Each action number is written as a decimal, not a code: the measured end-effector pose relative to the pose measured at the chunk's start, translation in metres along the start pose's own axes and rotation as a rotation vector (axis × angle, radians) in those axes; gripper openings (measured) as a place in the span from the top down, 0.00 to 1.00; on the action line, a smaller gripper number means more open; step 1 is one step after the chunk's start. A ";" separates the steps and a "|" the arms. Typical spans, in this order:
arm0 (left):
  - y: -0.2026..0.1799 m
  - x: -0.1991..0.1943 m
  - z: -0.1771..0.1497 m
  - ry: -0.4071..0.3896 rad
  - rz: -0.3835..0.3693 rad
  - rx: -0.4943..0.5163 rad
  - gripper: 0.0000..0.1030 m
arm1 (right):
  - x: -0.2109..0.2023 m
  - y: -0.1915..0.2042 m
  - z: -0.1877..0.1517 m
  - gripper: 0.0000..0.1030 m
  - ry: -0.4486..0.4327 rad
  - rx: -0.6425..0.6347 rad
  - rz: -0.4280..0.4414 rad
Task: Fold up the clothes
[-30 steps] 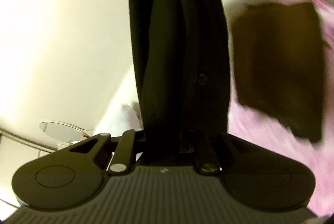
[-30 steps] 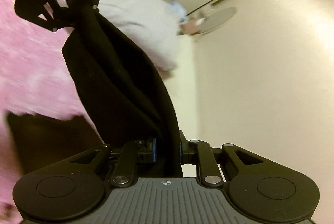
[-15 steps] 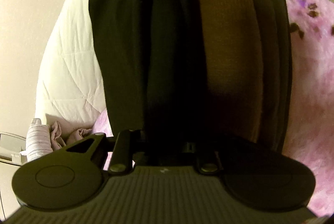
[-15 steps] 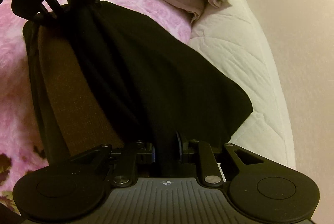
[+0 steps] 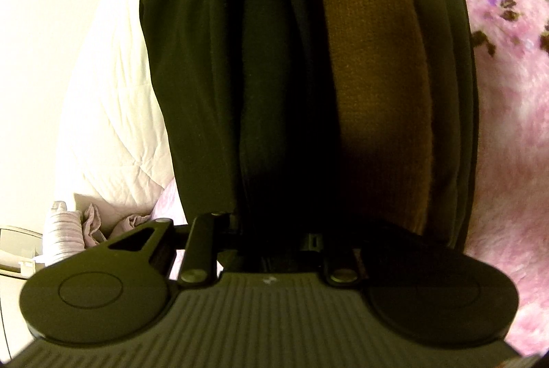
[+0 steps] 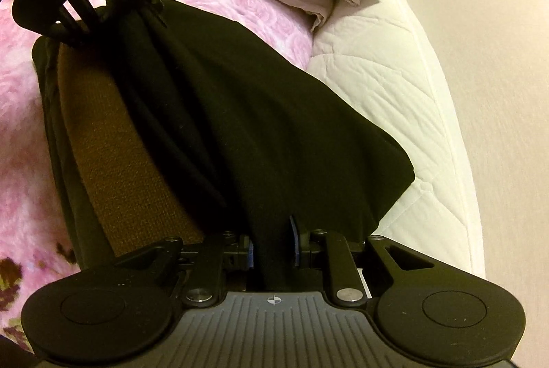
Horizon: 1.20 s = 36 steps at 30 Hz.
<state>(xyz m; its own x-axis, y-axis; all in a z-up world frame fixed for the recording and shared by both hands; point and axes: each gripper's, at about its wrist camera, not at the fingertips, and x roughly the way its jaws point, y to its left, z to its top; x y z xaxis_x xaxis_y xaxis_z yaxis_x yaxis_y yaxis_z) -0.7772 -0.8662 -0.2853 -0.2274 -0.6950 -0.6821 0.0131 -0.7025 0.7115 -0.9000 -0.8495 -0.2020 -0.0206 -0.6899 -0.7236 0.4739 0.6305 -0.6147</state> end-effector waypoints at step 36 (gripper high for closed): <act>-0.022 -0.018 -0.075 -0.085 0.131 0.069 0.74 | -0.031 0.051 -0.027 0.83 -0.021 -0.050 -0.045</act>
<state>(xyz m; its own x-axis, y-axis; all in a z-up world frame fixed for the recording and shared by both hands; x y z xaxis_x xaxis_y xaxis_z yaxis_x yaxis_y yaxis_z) -0.7002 -0.8497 -0.3008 -0.3095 -0.7626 -0.5679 -0.0180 -0.5925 0.8054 -0.8991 -0.7861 -0.2195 -0.0221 -0.7251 -0.6883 0.4284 0.6152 -0.6618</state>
